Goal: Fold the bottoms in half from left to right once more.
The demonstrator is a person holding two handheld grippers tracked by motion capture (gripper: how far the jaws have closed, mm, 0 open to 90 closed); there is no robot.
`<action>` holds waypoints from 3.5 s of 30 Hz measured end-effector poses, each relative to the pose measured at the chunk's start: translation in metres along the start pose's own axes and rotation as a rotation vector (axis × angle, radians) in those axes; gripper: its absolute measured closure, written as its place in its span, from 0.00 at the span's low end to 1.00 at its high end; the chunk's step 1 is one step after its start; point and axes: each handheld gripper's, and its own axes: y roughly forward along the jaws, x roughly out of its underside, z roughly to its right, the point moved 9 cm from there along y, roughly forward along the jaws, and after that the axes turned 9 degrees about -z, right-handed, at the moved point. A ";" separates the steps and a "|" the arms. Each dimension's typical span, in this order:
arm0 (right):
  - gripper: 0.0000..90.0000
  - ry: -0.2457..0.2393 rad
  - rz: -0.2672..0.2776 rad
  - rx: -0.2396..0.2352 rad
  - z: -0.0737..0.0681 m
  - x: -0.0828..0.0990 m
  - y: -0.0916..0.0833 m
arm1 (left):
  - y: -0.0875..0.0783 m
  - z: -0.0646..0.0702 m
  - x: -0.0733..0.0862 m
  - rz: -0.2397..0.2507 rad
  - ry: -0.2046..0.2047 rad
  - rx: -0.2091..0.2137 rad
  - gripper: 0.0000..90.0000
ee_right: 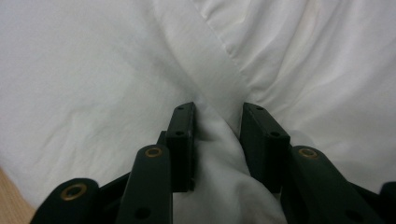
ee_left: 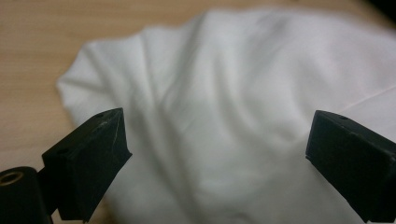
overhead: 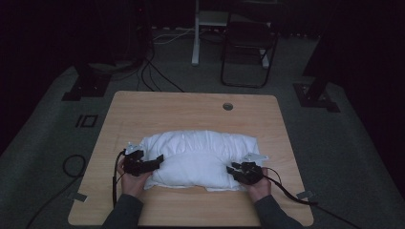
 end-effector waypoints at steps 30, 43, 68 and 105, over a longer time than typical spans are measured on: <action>0.64 -0.041 -0.021 -0.001 -0.008 -0.003 -0.005 | -0.022 -0.005 -0.007 0.050 0.014 0.052 0.95; 0.63 -0.153 0.089 -0.049 -0.057 -0.081 -0.003 | -0.061 0.023 -0.060 0.193 0.111 0.133 0.96; 0.53 -0.182 -0.095 0.114 -0.026 -0.041 0.006 | -0.074 0.088 -0.093 0.240 0.240 0.242 0.96; 0.53 -0.053 0.024 -0.049 -0.012 -0.065 0.028 | -0.023 0.169 -0.075 0.130 0.384 0.313 0.95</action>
